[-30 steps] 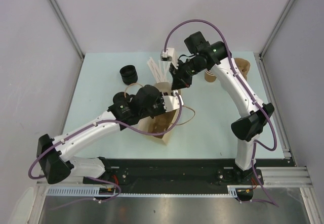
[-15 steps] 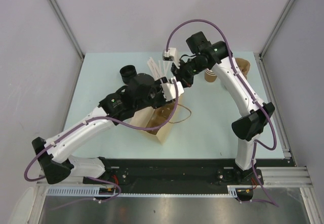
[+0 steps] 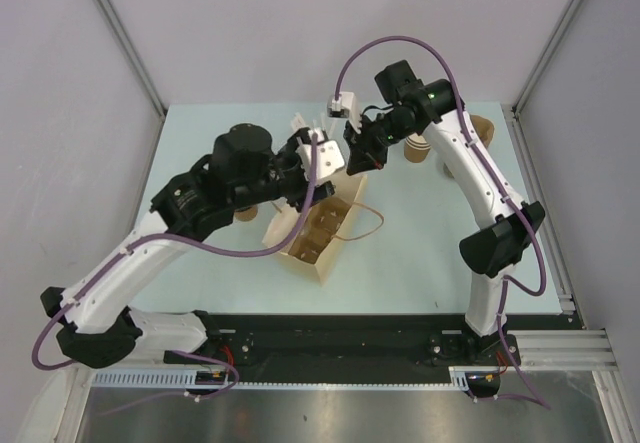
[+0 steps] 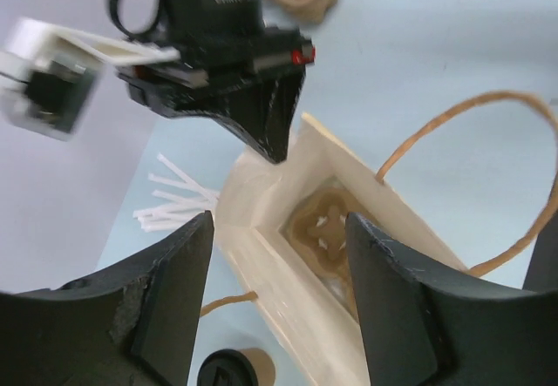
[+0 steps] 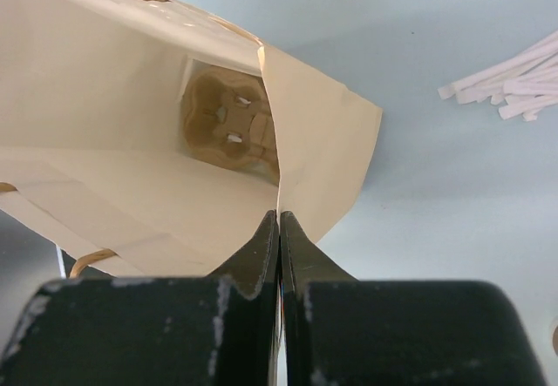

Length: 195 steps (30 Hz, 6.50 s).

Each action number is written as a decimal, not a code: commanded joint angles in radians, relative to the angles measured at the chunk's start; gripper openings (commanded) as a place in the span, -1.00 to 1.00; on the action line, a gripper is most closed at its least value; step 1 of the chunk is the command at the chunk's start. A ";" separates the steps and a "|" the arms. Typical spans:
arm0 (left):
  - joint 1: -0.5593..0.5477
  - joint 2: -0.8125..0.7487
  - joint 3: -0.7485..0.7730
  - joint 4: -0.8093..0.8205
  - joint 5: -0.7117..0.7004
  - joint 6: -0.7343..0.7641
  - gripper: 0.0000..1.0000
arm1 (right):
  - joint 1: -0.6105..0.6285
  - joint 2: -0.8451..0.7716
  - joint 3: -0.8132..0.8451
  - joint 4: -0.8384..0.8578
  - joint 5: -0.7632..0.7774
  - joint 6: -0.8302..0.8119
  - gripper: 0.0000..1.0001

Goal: Pack the takeout coffee

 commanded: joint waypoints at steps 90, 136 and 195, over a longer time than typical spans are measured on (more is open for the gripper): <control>0.834 -0.281 -0.513 0.139 0.692 -0.283 0.99 | -0.027 -0.022 -0.006 -0.155 0.092 -0.116 -1.00; -0.021 -0.239 -0.460 -0.012 0.501 0.267 -1.00 | 0.099 -0.021 0.126 -0.155 0.318 0.098 -1.00; 0.960 0.289 -0.358 0.050 0.252 -0.535 0.99 | 0.111 0.048 0.062 -0.060 0.329 0.082 -1.00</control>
